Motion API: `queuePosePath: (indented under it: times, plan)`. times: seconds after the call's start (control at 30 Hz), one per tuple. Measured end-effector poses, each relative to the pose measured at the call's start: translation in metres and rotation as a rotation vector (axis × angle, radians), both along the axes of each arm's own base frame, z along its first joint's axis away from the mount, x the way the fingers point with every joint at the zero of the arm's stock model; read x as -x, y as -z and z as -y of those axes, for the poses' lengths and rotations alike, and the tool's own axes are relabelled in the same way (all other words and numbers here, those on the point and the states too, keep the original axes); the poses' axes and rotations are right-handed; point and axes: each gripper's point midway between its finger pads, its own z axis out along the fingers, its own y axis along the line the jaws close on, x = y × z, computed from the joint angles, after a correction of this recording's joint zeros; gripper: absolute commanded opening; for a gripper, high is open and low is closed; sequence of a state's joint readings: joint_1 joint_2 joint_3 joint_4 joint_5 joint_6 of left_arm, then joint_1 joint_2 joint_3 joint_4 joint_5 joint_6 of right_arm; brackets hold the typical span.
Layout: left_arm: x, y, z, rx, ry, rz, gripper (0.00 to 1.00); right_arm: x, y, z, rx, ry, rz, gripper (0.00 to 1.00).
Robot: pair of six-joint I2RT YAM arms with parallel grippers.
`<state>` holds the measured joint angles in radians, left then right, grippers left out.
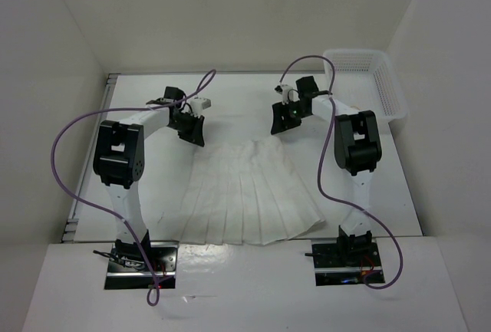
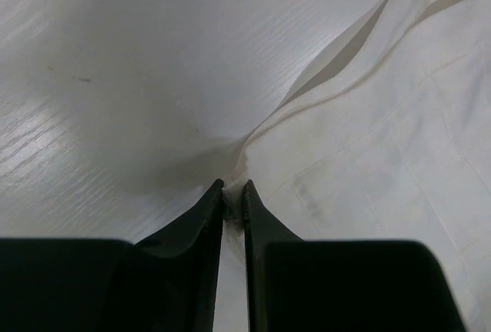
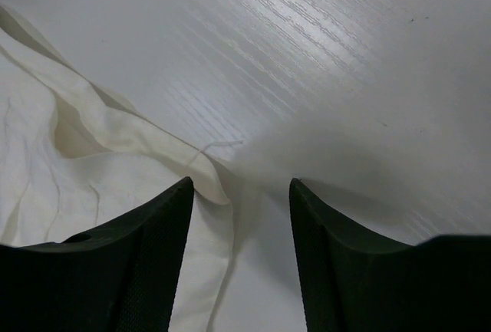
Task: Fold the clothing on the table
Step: Fold the skirt
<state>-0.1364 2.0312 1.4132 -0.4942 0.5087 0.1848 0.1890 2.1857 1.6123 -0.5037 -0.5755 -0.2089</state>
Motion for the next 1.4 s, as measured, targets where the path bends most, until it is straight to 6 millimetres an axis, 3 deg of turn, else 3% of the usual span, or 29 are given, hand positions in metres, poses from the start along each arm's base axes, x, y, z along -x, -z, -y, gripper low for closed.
queuePosePath:
  times: [0.17, 0.33, 0.6, 0.73, 0.87, 1.17, 1.4]
  plan:
    - [-0.003, -0.004, 0.001, 0.001, 0.001, 0.008, 0.16, 0.002, 0.004, -0.002, -0.001, -0.019, -0.004, 0.37]
    - [-0.002, -0.004, 0.001, 0.000, 0.002, 0.005, 0.16, 0.005, 0.006, -0.003, -0.001, -0.032, -0.012, 0.32]
    - [-0.002, -0.003, 0.000, -0.006, 0.002, 0.005, 0.16, 0.013, 0.009, -0.002, 0.003, -0.061, -0.032, 0.00]
    - [-0.002, -0.005, -0.001, -0.009, 0.004, 0.004, 0.16, 0.014, 0.010, -0.002, 0.004, -0.066, -0.033, 0.00]
    - [-0.014, -0.019, -0.001, -0.015, 0.012, 0.035, 0.16, 0.009, 0.006, 0.000, 0.021, -0.057, -0.022, 0.00]
    - [-0.072, -0.087, 0.008, -0.008, 0.009, 0.245, 0.16, -0.049, -0.040, 0.012, 0.112, 0.031, 0.166, 0.00]
    - [-0.090, -0.110, 0.010, -0.018, 0.000, 0.327, 0.16, -0.076, -0.064, 0.028, 0.191, 0.138, 0.279, 0.00]
